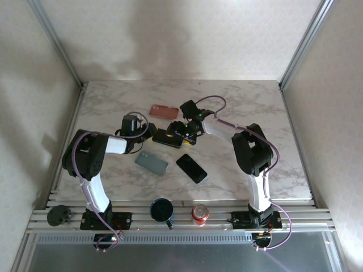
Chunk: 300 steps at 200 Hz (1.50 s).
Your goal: Put the phone into the phone case
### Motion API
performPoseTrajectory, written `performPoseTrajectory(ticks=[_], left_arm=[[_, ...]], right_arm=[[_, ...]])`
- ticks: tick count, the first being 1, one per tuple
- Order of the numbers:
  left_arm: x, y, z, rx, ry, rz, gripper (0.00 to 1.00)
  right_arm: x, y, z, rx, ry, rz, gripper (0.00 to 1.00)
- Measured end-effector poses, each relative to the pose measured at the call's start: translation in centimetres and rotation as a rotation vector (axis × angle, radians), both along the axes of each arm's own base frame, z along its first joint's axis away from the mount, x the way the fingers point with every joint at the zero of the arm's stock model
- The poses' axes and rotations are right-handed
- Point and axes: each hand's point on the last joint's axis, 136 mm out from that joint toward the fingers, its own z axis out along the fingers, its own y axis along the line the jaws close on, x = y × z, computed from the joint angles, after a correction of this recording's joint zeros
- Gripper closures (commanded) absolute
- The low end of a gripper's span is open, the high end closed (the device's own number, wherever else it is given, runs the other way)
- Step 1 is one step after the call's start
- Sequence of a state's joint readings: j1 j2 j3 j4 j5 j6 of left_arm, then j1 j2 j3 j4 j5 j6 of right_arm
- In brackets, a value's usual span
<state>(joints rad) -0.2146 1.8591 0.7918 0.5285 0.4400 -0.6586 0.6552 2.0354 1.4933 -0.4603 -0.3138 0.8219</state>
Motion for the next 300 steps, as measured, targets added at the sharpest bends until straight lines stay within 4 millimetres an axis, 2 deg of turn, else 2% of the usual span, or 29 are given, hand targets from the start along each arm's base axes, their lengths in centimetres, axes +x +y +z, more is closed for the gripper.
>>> performPoseTrajectory(ticks=[28,46,67,75,105,125,174,300], left_arm=[[0.6,0.1,0.4,0.026,-0.008,-0.002,0.88],[0.9,0.1,0.7,0.042,-0.015,-0.009,0.93],[1.0,0.0,0.8,0.055,-0.015,-0.021,0.97],[1.1,-0.1,0.9,0.059,-0.016,-0.025,0.98],[0.8,-0.5,0.7,0.064,-0.006,-0.037,1.00],[0.8,-0.6,0.7,0.064,-0.005,-0.039,1.00],[0.6,-1.1,0.4,0.064,0.000,-0.051,1.00],[0.5,-1.1,-0.4,0.067,0.015,-0.052,1.00]], right_arm=[[-0.5,-0.5,0.9,0.010,-0.018,0.002,0.18],[-0.7,-0.8,1.5,0.015,-0.040,0.007,0.26],[-1.1,-1.0,1.8,0.021,-0.066,0.027,0.46],[-1.1,-1.1,1.7,0.022,-0.076,0.037,0.58],[-1.6,-1.4,0.7,0.015,-0.078,0.049,0.87],[-1.7,-1.5,0.4,0.011,-0.084,0.061,0.98],[-1.5,-1.4,0.5,0.011,-0.103,0.081,1.00],[-2.0,-1.7,-1.8,-0.029,-0.067,0.104,1.00]])
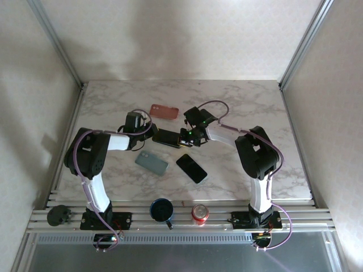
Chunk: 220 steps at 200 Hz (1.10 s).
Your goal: Put the phone into the phone case
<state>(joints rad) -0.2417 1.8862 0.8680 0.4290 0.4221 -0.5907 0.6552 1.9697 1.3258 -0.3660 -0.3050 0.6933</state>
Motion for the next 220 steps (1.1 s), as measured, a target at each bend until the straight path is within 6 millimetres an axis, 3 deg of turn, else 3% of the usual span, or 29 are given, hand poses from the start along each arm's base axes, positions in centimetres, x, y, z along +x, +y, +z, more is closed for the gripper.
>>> performPoseTrajectory(ticks=[52,220], left_arm=[[0.0,0.0,-0.3,0.000,0.007,0.002,1.00],[0.1,0.0,-0.4,-0.010,-0.014,0.005,1.00]], right_arm=[[-0.2,-0.3,-1.0,-0.027,0.019,-0.001,1.00],[0.1,0.4,-1.1,-0.117,-0.003,0.039,1.00]])
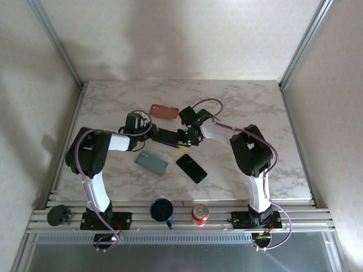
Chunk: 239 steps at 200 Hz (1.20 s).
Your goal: Put the phone into the phone case
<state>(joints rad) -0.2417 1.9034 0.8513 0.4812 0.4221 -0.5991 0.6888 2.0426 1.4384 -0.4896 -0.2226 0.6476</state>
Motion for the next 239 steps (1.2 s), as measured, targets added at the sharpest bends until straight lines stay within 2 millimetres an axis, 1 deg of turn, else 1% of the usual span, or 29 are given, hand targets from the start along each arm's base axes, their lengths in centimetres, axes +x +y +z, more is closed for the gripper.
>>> performPoseTrajectory(ticks=[76,239], left_arm=[[-0.27,0.06,-0.06,-0.014,-0.033,0.004,1.00],[-0.49,0.03,-0.06,-0.021,-0.051,0.004,1.00]], right_arm=[[0.02,0.10,-0.15,-0.094,-0.016,0.037,1.00],[-0.03,0.35,-0.67,-0.213,-0.015,0.087,1.00]])
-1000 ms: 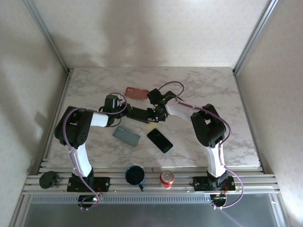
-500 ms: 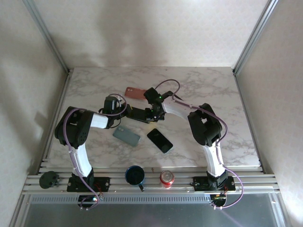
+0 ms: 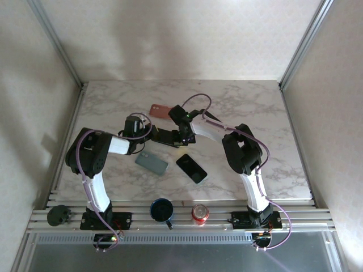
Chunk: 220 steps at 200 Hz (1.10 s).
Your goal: Put the phone into the phone case
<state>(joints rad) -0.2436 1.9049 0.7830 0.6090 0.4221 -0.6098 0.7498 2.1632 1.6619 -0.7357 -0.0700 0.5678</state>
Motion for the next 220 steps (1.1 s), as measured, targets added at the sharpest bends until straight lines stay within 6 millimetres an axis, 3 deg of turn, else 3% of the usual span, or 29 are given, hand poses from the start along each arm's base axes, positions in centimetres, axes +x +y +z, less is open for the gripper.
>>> performPoseTrajectory(ticks=[220], left_arm=[[0.6,-0.5,-0.1,-0.001,-0.018,0.014,1.00]], right_arm=[[-0.5,-0.2,-1.3,-0.047,0.019,0.007,1.00]])
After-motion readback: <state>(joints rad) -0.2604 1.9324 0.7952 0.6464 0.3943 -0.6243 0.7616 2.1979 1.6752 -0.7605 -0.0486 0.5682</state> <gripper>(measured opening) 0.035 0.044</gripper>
